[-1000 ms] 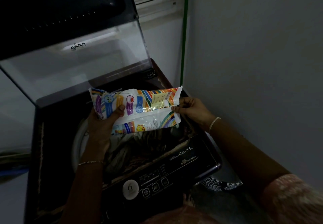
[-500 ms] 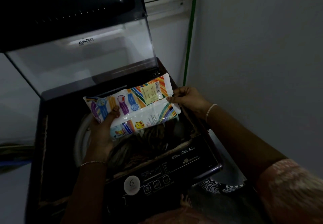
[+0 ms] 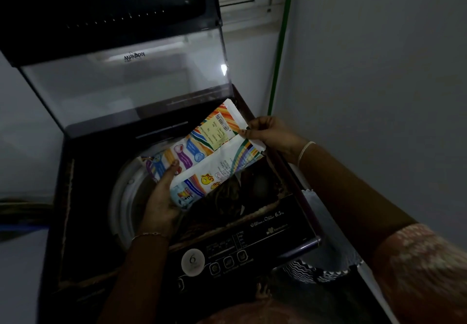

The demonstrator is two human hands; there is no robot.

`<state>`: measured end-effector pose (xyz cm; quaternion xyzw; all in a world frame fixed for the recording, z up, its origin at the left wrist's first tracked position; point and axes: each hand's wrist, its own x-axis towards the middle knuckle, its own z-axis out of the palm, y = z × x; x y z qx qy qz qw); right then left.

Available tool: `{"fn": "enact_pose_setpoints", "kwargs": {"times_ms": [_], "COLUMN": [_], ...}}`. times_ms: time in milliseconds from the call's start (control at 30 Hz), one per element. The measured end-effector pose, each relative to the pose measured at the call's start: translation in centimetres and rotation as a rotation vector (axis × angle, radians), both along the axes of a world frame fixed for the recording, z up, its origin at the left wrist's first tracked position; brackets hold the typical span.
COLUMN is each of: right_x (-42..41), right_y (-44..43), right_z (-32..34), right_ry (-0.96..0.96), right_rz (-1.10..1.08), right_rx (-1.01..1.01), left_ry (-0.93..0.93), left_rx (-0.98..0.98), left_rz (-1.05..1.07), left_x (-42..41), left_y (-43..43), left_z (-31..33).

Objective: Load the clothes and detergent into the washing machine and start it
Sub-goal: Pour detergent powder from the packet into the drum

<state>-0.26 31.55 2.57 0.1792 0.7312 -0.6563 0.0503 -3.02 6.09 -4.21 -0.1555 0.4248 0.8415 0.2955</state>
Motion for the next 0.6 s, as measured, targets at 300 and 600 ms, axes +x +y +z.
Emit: {"fn": "enact_pose_setpoints", "kwargs": {"times_ms": [300, 600], "right_x": [0.5, -0.2], "right_y": [-0.8, -2.9], "right_z": [3.2, 8.9], "right_ry": [0.084, 0.166], "right_rz": [0.011, 0.092], "right_rx": [-0.008, 0.128], "left_ry": [-0.047, -0.118], "left_rx": [0.126, 0.128], "left_rz": [-0.069, 0.094], "left_x": [1.1, 2.0], "left_y": [0.7, 2.2], "left_z": [0.3, 1.8]}}
